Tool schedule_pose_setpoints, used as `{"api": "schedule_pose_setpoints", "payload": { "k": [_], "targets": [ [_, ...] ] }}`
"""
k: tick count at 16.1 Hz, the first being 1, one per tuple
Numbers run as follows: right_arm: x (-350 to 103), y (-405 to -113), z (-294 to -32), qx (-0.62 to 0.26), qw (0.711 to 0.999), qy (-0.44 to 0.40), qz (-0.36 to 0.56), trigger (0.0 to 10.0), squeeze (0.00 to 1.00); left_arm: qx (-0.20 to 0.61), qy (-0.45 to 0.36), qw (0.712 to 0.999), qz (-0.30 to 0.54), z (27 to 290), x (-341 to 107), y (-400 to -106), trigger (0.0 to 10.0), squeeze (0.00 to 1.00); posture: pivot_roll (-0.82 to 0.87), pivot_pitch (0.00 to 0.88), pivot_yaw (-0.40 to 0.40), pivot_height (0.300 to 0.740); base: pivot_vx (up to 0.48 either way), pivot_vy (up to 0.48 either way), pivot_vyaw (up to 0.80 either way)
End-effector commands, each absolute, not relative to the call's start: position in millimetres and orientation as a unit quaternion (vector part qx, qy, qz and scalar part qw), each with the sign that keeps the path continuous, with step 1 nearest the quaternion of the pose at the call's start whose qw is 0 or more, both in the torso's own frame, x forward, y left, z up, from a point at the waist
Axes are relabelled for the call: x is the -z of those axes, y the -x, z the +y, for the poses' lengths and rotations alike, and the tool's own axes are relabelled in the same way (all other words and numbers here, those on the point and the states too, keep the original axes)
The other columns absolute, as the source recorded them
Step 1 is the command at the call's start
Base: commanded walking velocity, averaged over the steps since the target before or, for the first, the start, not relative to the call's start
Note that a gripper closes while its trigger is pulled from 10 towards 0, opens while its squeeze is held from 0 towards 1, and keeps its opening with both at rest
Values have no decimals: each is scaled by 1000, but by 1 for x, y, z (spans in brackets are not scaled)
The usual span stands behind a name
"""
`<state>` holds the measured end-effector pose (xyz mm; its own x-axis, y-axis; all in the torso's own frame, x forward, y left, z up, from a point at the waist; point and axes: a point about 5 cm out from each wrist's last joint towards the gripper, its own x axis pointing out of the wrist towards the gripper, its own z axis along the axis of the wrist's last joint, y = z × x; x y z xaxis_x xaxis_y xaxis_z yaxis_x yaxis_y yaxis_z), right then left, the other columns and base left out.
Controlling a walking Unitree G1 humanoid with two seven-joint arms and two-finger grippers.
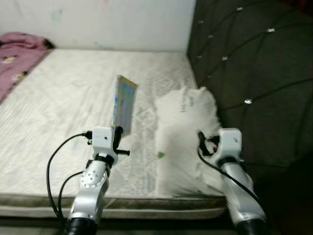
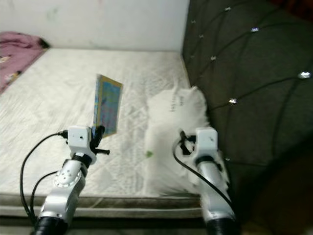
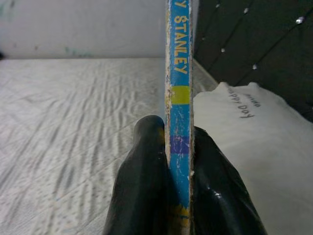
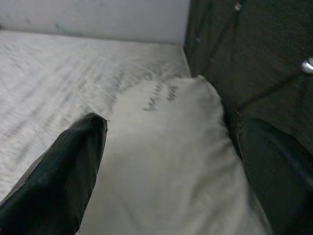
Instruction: Clean up the room
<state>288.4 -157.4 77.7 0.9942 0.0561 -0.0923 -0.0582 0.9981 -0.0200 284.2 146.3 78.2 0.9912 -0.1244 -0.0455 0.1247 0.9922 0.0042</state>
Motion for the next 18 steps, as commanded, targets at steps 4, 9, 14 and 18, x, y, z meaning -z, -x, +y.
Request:
{"api": "schedule_pose_setpoints", "payload": {
  "k": [4,9,14,18],
  "targets": [
    [-77,-287,-151,-37,998,7,48,10000,0,35,-7,999,10,160,-83,-285,10000,0,-12,0,-3,740,0,0,0],
    [-75,-288,-153,-33,998,2,54,10000,0,32,2,999,17,161,-82,-285,10000,0,-11,0,-5,740,0,384,-419],
    [-75,-288,-153,-36,998,5,54,10000,0,31,2,999,16,160,-82,-285,10000,0,-10,0,-7,740,0,480,-88],
    [-75,-288,-153,-37,998,5,56,10000,0,25,-19,999,12,162,-83,-290,10000,0,-9,0,-9,740,0,0,0]
  ]
}}
